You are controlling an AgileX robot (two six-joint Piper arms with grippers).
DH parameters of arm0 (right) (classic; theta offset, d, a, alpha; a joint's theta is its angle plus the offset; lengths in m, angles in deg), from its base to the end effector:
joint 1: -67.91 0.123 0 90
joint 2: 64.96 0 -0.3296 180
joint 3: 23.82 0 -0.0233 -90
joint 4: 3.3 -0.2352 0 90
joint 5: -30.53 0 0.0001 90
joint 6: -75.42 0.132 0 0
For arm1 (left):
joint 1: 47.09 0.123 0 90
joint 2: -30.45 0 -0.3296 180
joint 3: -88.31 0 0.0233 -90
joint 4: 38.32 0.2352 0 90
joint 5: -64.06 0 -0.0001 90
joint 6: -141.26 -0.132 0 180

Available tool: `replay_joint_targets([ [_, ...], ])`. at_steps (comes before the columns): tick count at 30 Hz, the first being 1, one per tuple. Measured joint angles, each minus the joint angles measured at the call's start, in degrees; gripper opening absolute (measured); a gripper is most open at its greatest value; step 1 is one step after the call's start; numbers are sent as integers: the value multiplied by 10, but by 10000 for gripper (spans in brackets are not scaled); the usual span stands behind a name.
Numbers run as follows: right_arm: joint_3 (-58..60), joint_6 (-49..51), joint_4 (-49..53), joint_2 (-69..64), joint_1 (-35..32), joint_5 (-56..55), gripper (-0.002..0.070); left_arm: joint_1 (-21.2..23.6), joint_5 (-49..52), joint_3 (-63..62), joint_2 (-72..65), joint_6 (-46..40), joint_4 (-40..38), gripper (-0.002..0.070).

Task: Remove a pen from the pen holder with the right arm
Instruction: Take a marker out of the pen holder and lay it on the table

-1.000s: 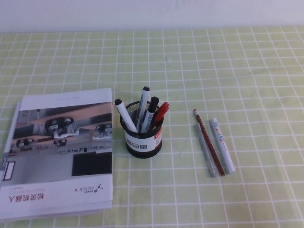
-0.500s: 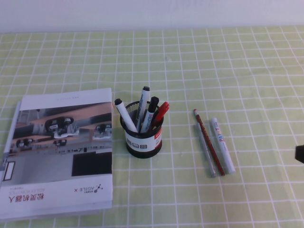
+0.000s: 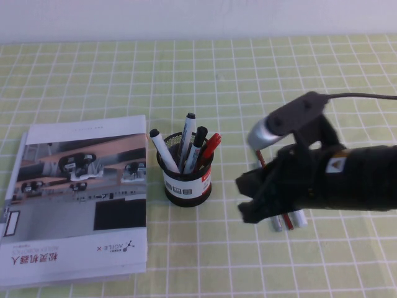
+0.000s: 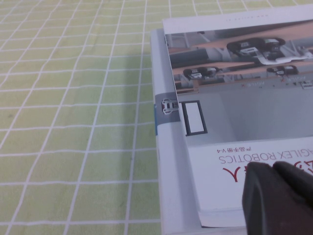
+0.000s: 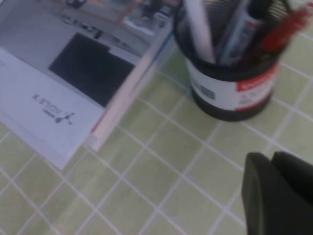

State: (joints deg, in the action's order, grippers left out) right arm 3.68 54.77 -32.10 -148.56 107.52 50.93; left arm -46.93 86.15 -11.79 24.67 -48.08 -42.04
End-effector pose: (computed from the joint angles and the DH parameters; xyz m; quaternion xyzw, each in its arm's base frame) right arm 0.2107 0.2032 0.3054 -0.2903 0.8526 0.2379 0.3636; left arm 0.0305 -0.0031 0.1569 0.0476 0.8062 0.0213 0.5894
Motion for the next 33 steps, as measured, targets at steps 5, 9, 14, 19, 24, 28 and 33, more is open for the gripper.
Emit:
replay_joint_targets([
  [5, -50, 0, 16, -68, 72, -58, 49, 0, 0, 0, 0, 0, 0, -6],
  [9, -57, 0, 20, -99, 106, -137, 178, 0, 0, 0, 0, 0, 0, -6],
  [14, -59, 0, 38, -134, 130, -255, 331, 0, 0, 0, 0, 0, 0, -6],
  [19, -59, -1, 66, -172, 131, -355, 357, 0, 0, 0, 0, 0, 0, -6],
  [24, -59, -1, 97, -212, 131, -438, 360, 0, 0, 0, 0, 0, 0, -6],
  [28, -59, -1, 110, -228, 131, -473, 360, 0, 0, 0, 0, 0, 0, -6],
  [33, -59, -1, 118, -245, 131, -513, 360, 0, 0, 0, 0, 0, 0, -6],
])
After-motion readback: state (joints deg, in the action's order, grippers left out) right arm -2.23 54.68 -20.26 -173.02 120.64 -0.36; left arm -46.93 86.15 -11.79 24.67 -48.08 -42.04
